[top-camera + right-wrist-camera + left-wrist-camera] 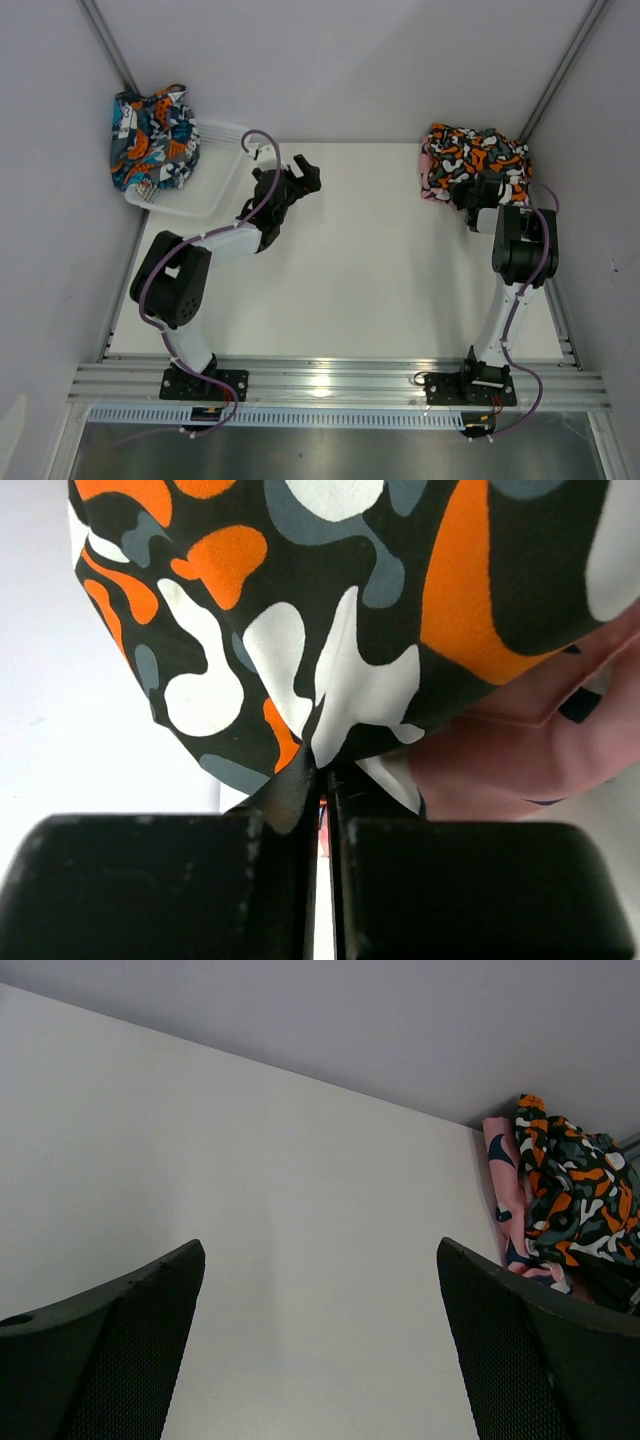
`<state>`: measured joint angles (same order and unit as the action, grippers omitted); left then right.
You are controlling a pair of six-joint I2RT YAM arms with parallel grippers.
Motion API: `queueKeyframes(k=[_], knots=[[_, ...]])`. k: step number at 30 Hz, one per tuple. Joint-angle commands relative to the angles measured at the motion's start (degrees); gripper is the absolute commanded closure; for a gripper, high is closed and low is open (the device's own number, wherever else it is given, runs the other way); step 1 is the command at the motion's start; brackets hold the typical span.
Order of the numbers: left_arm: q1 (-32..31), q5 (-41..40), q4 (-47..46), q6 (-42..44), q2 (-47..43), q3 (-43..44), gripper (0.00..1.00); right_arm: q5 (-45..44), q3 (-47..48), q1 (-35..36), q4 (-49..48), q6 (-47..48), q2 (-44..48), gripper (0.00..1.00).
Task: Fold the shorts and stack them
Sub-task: Neatly place the folded shorts to the corner
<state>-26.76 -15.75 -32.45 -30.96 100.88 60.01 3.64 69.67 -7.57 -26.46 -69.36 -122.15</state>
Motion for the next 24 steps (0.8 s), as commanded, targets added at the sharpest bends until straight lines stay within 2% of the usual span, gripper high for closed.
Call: queueKeyframes(k=[1, 4, 8, 14, 24], knots=[[0.22, 0.89, -1.74, 0.55, 0.19, 2.04, 0.01, -0.83, 0.29, -0.33, -1.57, -0.06, 3.15, 1.0], [0.22, 0.89, -1.74, 0.64, 0.28, 2.22, 0.01, 1.98, 0.81, -0.86, -1.67, -2.18, 3.14, 1.0], [0.22, 0.89, -1.66, 0.81, 0.19, 2.13, 0.01, 3.65, 4.67, -2.0, 9.55, -2.27, 4.98, 1.0], [0.13, 0.98, -1.39, 0.73, 0.46, 2.48, 0.01, 8.48, 7.76, -3.94, 17.13, -1.39, 6.4, 1.0], [-0.13, 0.72, -0.86, 1.08, 0.72, 2.92, 0.01, 12.97, 9.43, -4.99, 20.56, -1.3, 7.01, 1.0]])
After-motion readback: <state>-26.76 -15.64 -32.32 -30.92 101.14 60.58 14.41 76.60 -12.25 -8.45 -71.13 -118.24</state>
